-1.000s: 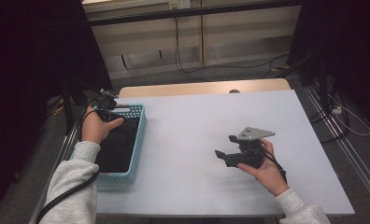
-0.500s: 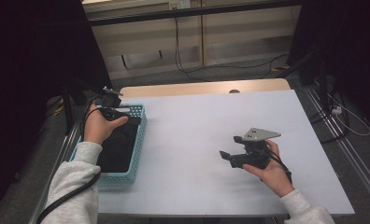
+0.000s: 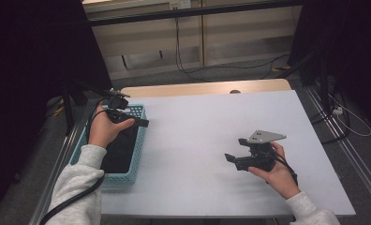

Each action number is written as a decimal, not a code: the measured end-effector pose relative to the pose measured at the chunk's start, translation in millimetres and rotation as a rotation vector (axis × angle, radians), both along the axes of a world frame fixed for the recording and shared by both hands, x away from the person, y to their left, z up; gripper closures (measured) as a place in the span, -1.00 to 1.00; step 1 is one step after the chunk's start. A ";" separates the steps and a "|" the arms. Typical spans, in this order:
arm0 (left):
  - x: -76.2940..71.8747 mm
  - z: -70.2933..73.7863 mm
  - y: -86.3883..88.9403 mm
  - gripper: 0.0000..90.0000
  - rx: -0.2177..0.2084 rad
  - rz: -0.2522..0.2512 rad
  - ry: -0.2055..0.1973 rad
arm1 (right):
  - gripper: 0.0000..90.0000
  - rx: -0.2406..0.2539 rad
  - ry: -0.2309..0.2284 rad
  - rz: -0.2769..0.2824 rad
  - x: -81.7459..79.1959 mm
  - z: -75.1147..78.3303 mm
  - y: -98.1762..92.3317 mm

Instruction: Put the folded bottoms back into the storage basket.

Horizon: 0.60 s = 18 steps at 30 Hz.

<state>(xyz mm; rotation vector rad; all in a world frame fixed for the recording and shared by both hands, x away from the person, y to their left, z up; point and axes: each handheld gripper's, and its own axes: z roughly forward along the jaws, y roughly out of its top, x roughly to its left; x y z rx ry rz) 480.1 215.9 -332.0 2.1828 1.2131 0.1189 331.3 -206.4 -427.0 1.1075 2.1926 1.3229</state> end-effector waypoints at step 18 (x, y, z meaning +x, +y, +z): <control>-6.4 -0.7 -15.6 -0.53 -0.015 -0.060 -0.004 | -0.56 -0.025 0.017 -0.008 -7.7 -4.8 -19.7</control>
